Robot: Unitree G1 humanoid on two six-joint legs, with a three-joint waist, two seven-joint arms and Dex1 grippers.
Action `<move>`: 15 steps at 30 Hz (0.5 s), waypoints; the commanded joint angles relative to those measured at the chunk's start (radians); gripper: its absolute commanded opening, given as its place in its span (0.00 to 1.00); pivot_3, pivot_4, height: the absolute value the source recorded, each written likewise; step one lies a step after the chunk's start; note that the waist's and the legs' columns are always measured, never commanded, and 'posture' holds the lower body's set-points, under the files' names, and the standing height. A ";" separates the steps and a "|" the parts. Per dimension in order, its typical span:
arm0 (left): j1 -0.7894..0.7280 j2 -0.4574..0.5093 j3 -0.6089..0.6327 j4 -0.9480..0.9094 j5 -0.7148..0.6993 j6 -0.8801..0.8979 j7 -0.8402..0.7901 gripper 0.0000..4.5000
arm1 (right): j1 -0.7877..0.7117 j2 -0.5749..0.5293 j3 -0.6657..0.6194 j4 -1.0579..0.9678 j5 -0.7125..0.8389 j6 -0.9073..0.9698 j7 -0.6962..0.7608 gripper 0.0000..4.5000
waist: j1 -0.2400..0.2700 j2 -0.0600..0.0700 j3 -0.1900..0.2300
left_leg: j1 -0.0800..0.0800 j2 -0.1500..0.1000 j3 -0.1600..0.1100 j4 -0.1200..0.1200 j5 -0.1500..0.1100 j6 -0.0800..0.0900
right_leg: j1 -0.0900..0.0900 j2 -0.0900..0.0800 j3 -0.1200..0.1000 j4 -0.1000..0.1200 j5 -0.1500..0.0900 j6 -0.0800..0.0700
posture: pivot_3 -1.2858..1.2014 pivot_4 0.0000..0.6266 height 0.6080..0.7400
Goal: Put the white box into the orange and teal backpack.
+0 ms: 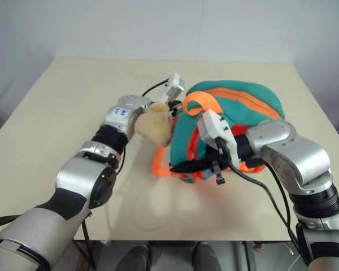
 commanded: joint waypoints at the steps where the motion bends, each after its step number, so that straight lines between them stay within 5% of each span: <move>1: -0.002 0.041 -0.003 -0.168 -0.035 0.086 -0.035 0.98 | 0.004 -0.007 0.001 -0.022 0.015 -0.019 0.019 0.12 | -0.003 0.000 0.000 | 0.000 0.000 0.000 0.000 0.000 0.000 | 0.000 0.000 0.000 0.000 0.000 0.000 | 0.52 0.24 1.00; 15: 0.132 0.186 -0.054 -0.500 -0.050 0.268 -0.045 0.99 | -0.014 0.005 0.023 0.012 -0.008 -0.042 0.024 0.12 | 0.004 0.000 0.000 | -0.002 0.001 0.001 -0.001 -0.001 -0.001 | -0.004 0.000 -0.001 0.000 0.000 0.000 | 0.52 0.24 1.00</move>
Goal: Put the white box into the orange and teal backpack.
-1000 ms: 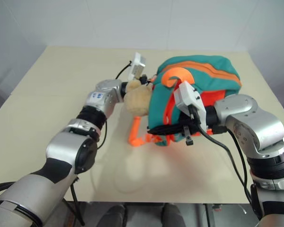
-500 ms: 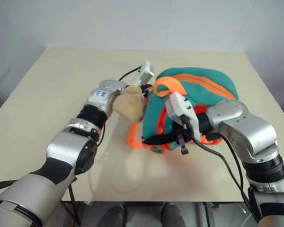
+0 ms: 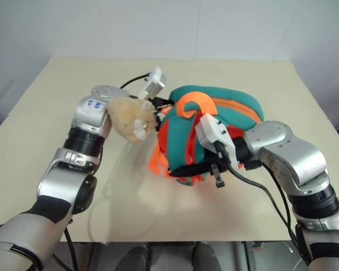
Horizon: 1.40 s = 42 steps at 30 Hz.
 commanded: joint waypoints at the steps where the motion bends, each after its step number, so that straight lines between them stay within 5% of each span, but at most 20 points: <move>1: -0.001 0.061 -0.001 -0.098 -0.027 0.014 -0.017 0.99 | -0.015 0.001 -0.010 -0.003 0.003 -0.020 0.004 0.12 | -0.002 0.000 0.000 | 0.000 0.000 0.000 0.000 0.000 0.000 | 0.000 0.000 0.000 0.000 0.000 0.000 | 0.52 0.24 1.00; 28: 0.094 0.443 0.089 -0.273 -0.144 0.050 -0.039 0.99 | -0.019 -0.004 -0.006 0.023 -0.007 -0.035 0.014 0.12 | -0.023 0.000 0.000 | 0.000 0.001 0.000 0.000 0.000 0.000 | 0.000 0.000 0.000 0.001 0.000 -0.001 | 0.52 0.24 1.00; 31: 0.085 0.459 0.120 -0.270 -0.158 0.020 -0.031 0.86 | -0.019 -0.002 -0.004 0.027 -0.012 -0.038 0.014 0.12 | -0.023 0.000 0.000 | 0.000 0.001 0.000 0.000 0.000 0.000 | 0.000 0.000 0.000 0.001 0.000 -0.001 | 0.52 0.24 1.00; 40: 0.100 0.476 0.200 -0.344 -0.277 0.089 -0.030 0.21 | -0.022 0.003 -0.002 0.038 -0.023 -0.048 0.013 0.12 | -0.023 0.000 0.000 | 0.000 0.001 0.000 0.000 0.000 0.000 | 0.000 0.000 0.000 0.001 0.000 -0.001 | 0.52 0.24 1.00; 42: 0.134 0.475 0.215 -0.390 -0.301 0.083 -0.023 0.21 | -0.023 0.004 -0.001 0.040 -0.024 -0.050 0.012 0.12 | -0.023 0.000 0.000 | 0.000 0.001 0.000 0.000 0.000 0.000 | 0.000 0.000 0.000 0.001 0.000 -0.001 | 0.52 0.24 1.00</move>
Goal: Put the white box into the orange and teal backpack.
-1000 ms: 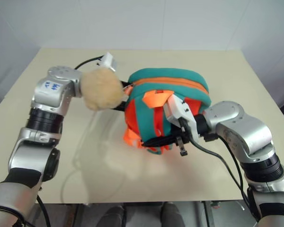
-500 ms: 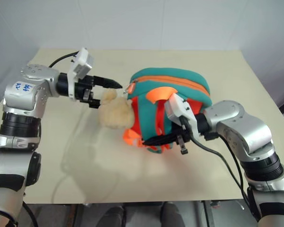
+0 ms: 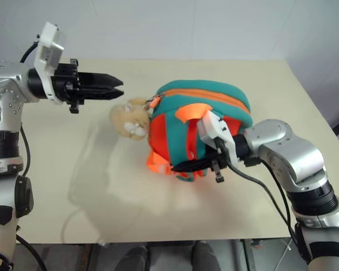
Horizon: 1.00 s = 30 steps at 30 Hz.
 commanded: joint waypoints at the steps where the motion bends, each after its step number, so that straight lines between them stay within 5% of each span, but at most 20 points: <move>1: 0.038 0.015 0.047 -0.096 -0.058 -0.007 0.010 0.21 | -0.015 0.004 -0.004 -0.015 0.004 -0.014 0.006 0.12 | 0.000 0.000 0.000 | 0.000 0.000 0.000 0.000 0.000 0.000 | 0.000 0.000 0.000 0.000 0.000 0.000 | 0.52 0.24 1.00; 5: 0.057 -0.007 0.126 -0.124 -0.114 0.062 0.144 0.34 | -0.012 0.004 -0.005 -0.018 0.007 -0.010 0.005 0.12 | 0.000 0.000 0.000 | 0.000 0.001 0.000 0.001 0.000 0.000 | 0.000 0.000 0.000 0.001 0.001 -0.001 | 0.52 0.24 1.00; 14: 0.167 0.008 0.157 -0.111 -0.142 0.129 0.241 0.99 | -0.012 0.010 -0.002 -0.015 0.005 -0.012 0.006 0.12 | 0.000 0.000 0.000 | 0.002 0.001 0.001 0.001 0.000 0.000 | 0.000 0.000 0.000 0.001 0.001 -0.002 | 0.52 0.24 1.00; 30: 0.095 -0.186 0.058 0.097 -0.179 0.156 0.224 1.00 | -0.021 0.022 0.009 -0.009 -0.007 -0.019 0.017 0.12 | 0.001 0.000 0.000 | 0.002 0.001 0.002 0.001 0.000 0.000 | 0.000 0.000 -0.001 0.000 0.002 -0.002 | 0.52 0.24 1.00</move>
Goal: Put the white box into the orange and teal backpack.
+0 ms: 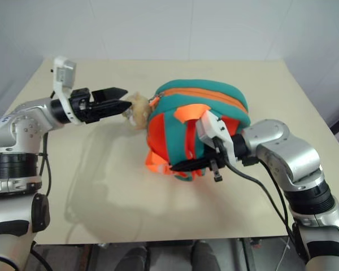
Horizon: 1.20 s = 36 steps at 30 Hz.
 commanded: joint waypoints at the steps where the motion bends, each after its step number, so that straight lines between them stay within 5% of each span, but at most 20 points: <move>1: -0.057 -0.023 -0.034 0.028 0.000 -0.012 -0.032 1.00 | -0.016 0.001 0.001 -0.021 0.007 -0.012 0.012 0.12 | 0.001 0.000 0.000 | 0.000 0.000 0.000 0.000 0.000 0.000 | 0.000 0.000 0.000 0.000 0.000 0.000 | 0.52 0.24 1.00; 9: -0.109 -0.068 -0.119 0.133 0.079 -0.115 -0.076 1.00 | -0.011 0.001 -0.003 -0.032 0.007 -0.007 0.002 0.12 | -0.001 0.000 0.000 | 0.000 0.000 0.001 0.000 0.000 0.000 | 0.000 0.000 0.000 -0.001 0.000 0.000 | 0.52 0.24 1.00; 19: -0.107 -0.007 -0.150 0.050 0.103 -0.106 -0.128 0.38 | -0.004 -0.003 -0.012 -0.034 0.009 -0.008 -0.004 0.12 | -0.001 0.000 0.000 | 0.000 0.000 0.000 0.000 0.000 0.000 | 0.000 0.000 0.000 -0.001 0.000 0.000 | 0.52 0.24 1.00; 24: -0.094 0.044 -0.149 -0.014 0.101 -0.081 -0.132 0.20 | -0.005 -0.005 -0.014 -0.026 0.007 -0.011 -0.002 0.12 | -0.001 0.000 0.000 | 0.000 0.000 0.001 -0.001 0.000 0.000 | 0.000 0.000 0.000 -0.001 0.000 0.000 | 0.52 0.24 1.00; 36: -0.107 0.233 -0.198 -0.048 0.178 -0.112 -0.212 0.16 | -0.007 0.003 -0.009 -0.008 0.003 -0.018 0.005 0.12 | -0.001 0.000 0.000 | 0.000 0.000 0.001 -0.001 0.000 0.000 | 0.000 0.000 0.000 0.000 0.000 0.000 | 0.52 0.24 1.00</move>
